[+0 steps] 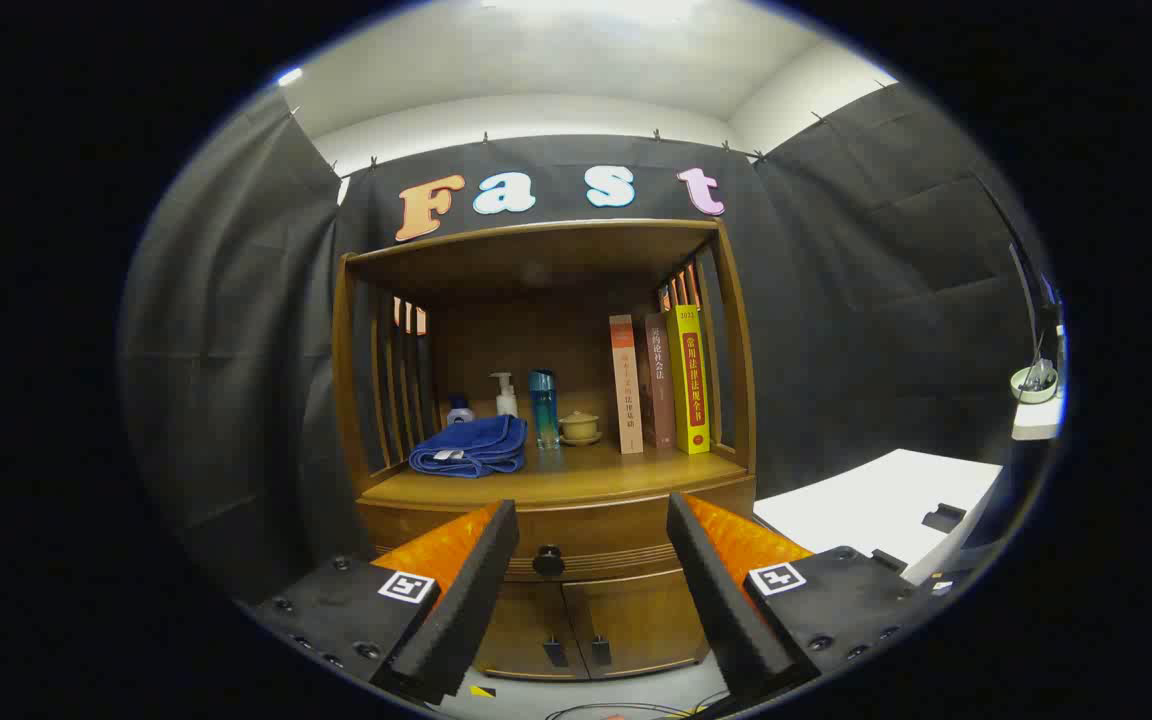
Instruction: Pull open the drawer, take out the items inside it, and place them on the countertop above the cabinet.
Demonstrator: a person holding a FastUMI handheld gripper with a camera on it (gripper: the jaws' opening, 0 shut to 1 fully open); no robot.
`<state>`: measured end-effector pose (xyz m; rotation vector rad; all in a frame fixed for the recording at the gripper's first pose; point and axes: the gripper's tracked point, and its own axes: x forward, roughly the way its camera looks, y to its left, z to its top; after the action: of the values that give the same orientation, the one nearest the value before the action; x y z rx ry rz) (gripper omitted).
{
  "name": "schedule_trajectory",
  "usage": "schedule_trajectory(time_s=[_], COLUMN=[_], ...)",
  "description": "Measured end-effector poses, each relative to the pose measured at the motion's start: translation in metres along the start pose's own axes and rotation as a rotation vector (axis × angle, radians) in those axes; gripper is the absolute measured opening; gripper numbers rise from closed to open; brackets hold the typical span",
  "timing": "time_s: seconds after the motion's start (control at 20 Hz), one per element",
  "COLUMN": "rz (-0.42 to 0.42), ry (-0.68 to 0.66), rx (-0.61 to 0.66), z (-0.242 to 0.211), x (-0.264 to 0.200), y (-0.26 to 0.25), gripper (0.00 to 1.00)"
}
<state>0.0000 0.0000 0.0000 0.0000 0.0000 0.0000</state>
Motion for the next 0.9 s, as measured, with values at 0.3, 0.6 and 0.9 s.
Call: schedule_trajectory(time_s=[0.3,0.6,0.9], rz=[-0.003,-0.005,-0.002], ry=[-0.001,0.0,0.0], rx=[0.001,0.002,0.001], z=[0.0005,0.0002,-0.0006], x=[-0.0004,0.0006,0.001], y=[-0.0023,-0.0036,-0.0035], gripper=[0.98,0.98,0.98])
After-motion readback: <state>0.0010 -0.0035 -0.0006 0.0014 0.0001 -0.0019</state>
